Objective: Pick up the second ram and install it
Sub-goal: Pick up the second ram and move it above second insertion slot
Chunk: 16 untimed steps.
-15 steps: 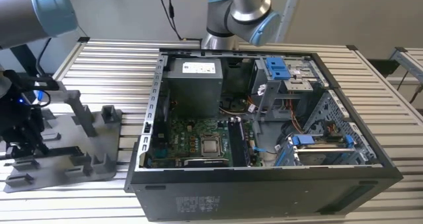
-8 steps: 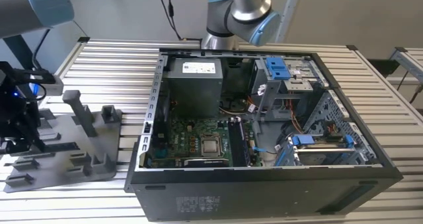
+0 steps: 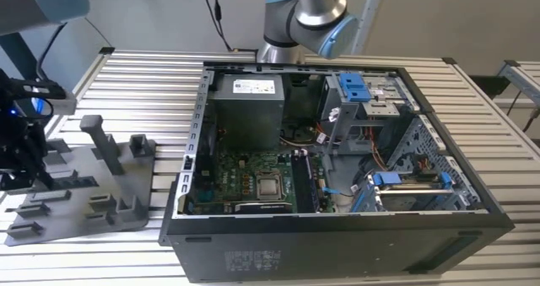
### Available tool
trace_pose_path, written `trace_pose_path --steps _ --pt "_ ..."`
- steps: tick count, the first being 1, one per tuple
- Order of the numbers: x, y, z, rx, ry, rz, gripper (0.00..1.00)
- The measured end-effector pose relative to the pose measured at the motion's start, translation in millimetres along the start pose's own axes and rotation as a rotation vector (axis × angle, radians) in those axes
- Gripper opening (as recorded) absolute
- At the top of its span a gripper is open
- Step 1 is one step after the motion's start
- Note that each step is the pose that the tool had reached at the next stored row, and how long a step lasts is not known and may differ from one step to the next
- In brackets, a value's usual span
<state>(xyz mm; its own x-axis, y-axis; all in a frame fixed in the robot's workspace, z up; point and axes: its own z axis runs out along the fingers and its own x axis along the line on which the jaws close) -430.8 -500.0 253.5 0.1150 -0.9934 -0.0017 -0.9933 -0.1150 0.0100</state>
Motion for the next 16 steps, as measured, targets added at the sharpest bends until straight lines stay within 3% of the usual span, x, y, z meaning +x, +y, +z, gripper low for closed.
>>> trace_pose_path --steps 9,16 --pt "0.0 0.1 -9.6 0.0002 -0.0020 0.026 0.14" --pt "0.0 0.3 -24.6 0.0002 -0.0021 0.030 0.14"
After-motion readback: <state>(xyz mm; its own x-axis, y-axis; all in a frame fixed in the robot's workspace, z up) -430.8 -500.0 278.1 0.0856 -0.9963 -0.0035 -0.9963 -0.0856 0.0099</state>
